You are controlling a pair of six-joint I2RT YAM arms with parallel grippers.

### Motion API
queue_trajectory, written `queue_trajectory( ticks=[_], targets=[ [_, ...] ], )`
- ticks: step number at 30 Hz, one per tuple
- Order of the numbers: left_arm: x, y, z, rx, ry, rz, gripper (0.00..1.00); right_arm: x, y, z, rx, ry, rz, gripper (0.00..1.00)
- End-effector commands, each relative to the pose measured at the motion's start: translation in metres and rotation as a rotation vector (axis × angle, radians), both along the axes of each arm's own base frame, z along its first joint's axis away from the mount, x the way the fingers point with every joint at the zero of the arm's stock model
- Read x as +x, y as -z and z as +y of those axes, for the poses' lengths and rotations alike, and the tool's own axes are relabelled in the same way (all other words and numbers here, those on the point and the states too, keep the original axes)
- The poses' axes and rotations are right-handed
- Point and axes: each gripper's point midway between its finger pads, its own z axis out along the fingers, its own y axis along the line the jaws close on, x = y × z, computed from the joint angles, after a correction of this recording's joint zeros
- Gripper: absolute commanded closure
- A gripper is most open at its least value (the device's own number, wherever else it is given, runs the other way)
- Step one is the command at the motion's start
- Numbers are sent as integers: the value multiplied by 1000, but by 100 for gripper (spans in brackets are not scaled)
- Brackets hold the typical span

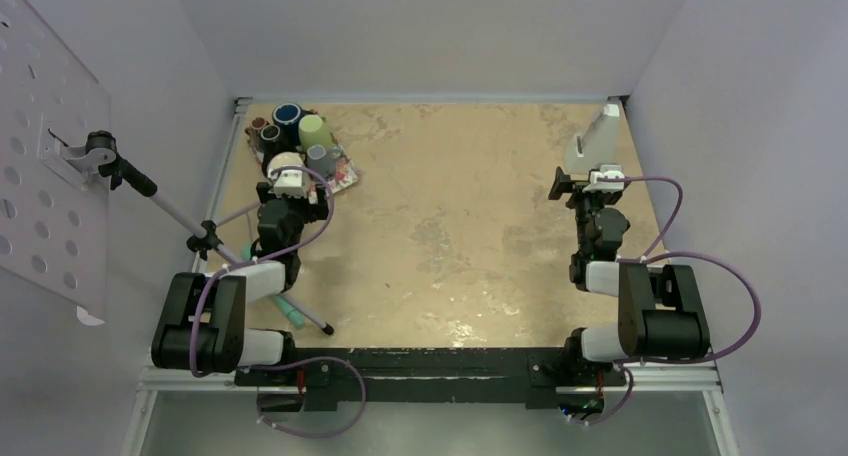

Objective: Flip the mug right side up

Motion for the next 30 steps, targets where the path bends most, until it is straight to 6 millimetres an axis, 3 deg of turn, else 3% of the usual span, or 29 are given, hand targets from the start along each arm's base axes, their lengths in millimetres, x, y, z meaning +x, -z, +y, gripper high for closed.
queue_trajectory(
  ticks=[1,6,11,13,15,18,21,24,27,30],
  targets=[
    [2,-6,7,1,-14,-38,0,-1,-25,3,-2,-14,-88,1],
    [2,-7,6,4,-3,-46,0,-2,-37,5,25,-20,-101,1],
    [-19,-29,-48,94,363,-91,0,2,-59,3,39,-13,-22,1],
    [-42,-41,-89,153,658,-83,0,-1,-71,12,18,-60,-19,1],
    [-61,-54,-113,208,884,-32,0,-5,-82,22,0,-119,-15,1],
    [-74,-75,-129,96,1033,139,0,-12,-98,36,-14,-191,-20,1],
    [-66,-107,-135,153,1129,179,0,-22,-116,46,-29,-247,-51,1],
    [-55,-120,-139,292,1175,247,4,-28,-124,52,-80,-282,-62,1],
    [-27,-131,-134,432,1141,390,10,-29,-126,57,-89,-312,-39,1],
    [9,-121,-125,529,1100,615,12,-28,-123,62,-87,-343,-20,1]
  ],
)
